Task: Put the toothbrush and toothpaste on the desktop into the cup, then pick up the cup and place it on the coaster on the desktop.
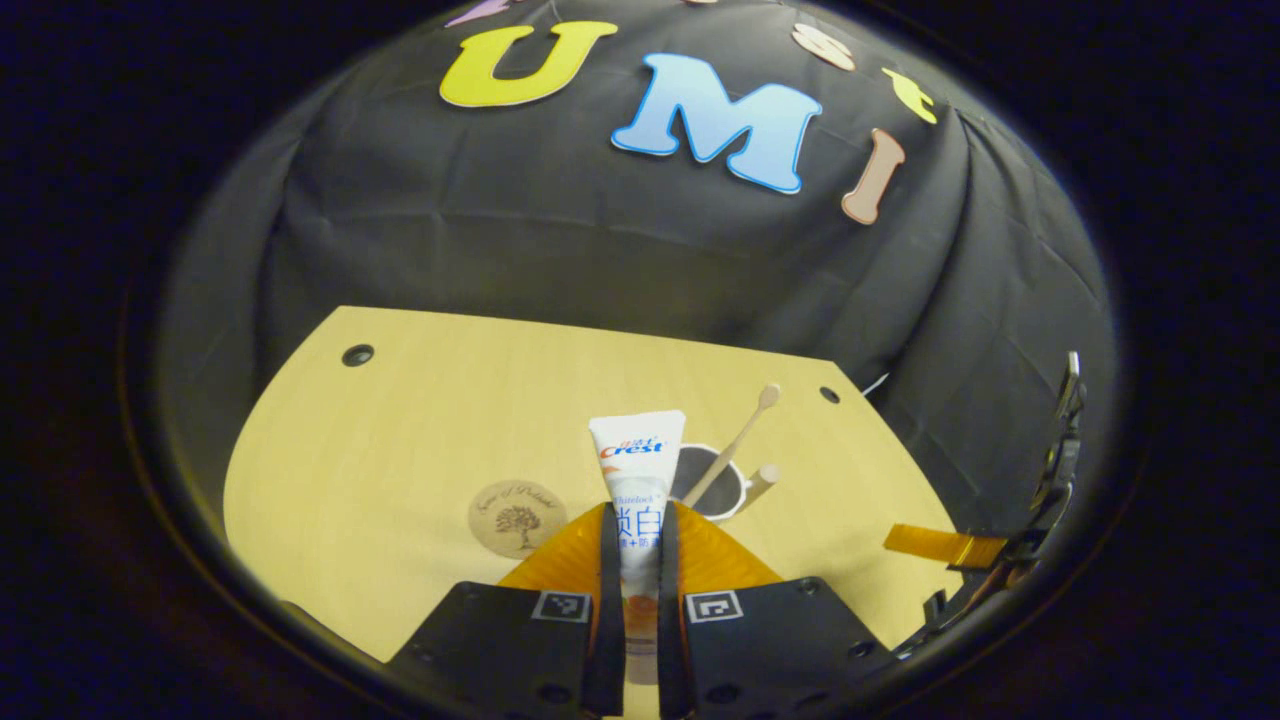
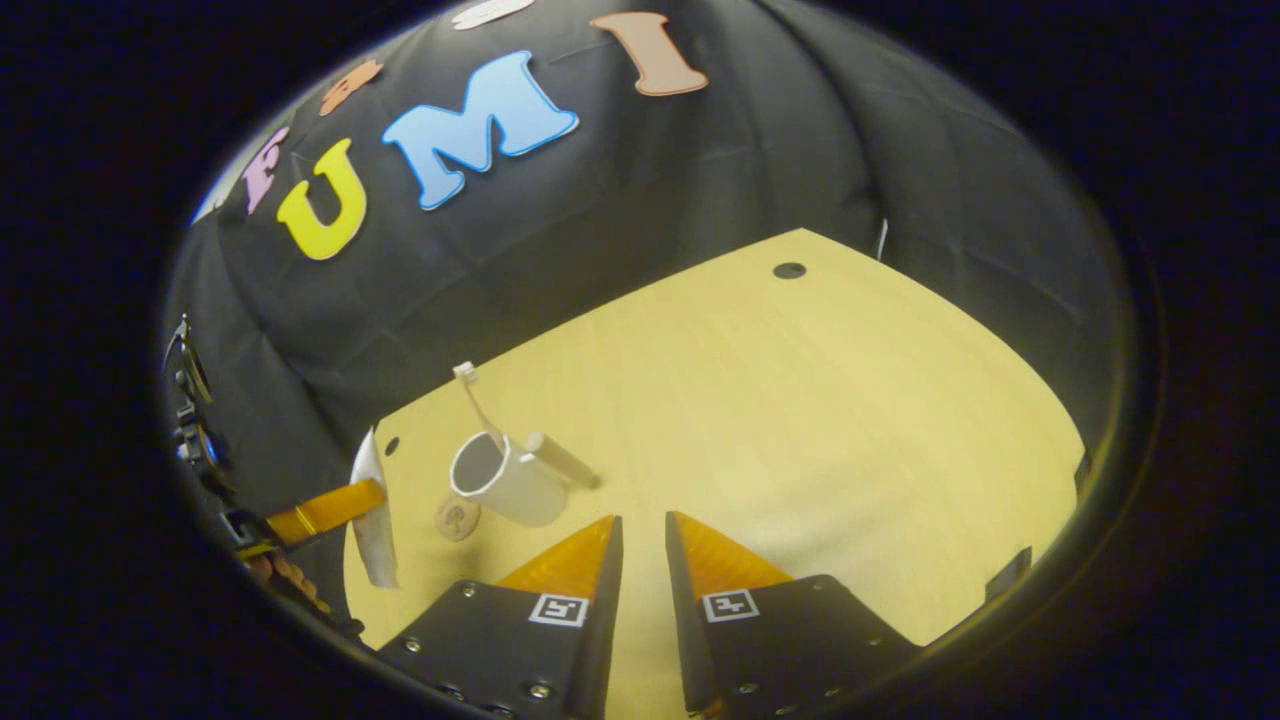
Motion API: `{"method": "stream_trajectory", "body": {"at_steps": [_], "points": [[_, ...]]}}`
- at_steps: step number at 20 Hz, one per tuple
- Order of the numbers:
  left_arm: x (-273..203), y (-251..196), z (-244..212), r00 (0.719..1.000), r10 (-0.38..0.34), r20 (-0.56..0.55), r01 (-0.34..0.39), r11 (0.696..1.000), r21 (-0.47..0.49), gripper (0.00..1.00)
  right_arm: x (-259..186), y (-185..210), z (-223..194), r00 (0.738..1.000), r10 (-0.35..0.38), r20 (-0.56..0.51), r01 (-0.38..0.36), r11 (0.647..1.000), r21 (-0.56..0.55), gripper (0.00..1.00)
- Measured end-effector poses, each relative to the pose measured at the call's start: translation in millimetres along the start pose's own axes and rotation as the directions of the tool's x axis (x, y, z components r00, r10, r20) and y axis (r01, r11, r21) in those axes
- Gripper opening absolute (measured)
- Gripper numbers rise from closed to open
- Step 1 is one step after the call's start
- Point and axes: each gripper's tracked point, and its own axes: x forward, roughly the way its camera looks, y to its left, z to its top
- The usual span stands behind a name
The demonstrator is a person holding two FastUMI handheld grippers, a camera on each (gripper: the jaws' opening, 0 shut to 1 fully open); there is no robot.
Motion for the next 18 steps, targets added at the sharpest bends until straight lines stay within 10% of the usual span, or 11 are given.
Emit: {"method": "stream_trajectory", "body": {"at_steps": [18], "points": [[113.1, -27.1, 46.8, 0.999, -0.035, 0.040, 0.039, 0.993, -0.112, 0.20, 19.1, -84.2, 6.3, 0.989, -0.102, -0.111, 0.113, 0.988, 0.103, 0.27]]}}
